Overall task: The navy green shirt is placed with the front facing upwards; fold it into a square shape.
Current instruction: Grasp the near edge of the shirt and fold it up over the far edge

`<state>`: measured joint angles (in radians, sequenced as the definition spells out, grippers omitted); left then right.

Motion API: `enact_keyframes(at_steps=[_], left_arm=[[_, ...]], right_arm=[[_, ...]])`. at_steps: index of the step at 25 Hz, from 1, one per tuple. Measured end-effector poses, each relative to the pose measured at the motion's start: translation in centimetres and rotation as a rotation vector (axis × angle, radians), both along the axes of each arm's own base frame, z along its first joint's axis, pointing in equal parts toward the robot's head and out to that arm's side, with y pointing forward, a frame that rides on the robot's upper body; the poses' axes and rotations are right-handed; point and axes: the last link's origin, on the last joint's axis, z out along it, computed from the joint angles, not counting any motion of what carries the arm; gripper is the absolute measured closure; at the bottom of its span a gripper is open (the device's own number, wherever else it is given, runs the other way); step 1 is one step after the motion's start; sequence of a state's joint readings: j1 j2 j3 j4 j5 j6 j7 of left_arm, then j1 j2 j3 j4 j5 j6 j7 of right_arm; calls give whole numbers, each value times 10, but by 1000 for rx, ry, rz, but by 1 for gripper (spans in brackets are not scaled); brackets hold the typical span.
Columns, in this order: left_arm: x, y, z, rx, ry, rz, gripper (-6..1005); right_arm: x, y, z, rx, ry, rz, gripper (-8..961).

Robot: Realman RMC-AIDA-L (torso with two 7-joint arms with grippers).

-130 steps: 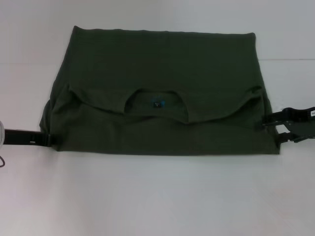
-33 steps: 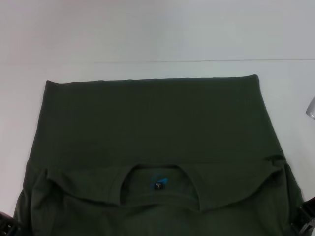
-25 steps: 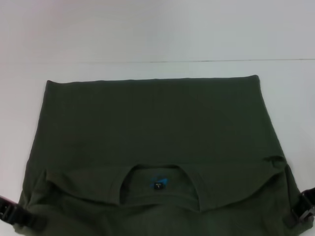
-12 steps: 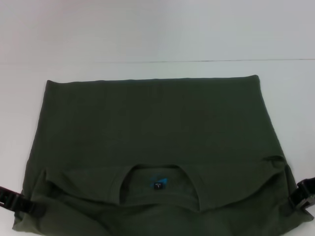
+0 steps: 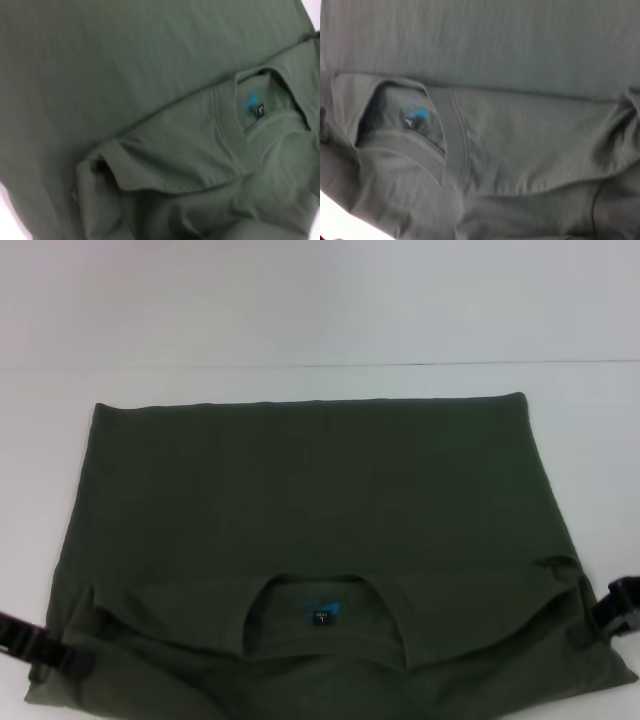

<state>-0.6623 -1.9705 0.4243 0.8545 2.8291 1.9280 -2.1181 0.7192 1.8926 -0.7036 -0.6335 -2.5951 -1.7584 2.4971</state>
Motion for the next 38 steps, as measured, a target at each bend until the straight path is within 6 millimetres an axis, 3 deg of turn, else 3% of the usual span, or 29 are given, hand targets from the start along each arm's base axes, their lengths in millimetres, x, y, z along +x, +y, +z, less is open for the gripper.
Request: enact_keyframes(at_steps=[13, 38], left_arm=[[3, 28, 23, 212, -42, -2, 944], [6, 79, 33, 624, -145, -6, 941]], right_arm=[[-2, 21, 17, 236, 131, -28, 872], [-9, 75, 32, 649, 221, -57, 861]])
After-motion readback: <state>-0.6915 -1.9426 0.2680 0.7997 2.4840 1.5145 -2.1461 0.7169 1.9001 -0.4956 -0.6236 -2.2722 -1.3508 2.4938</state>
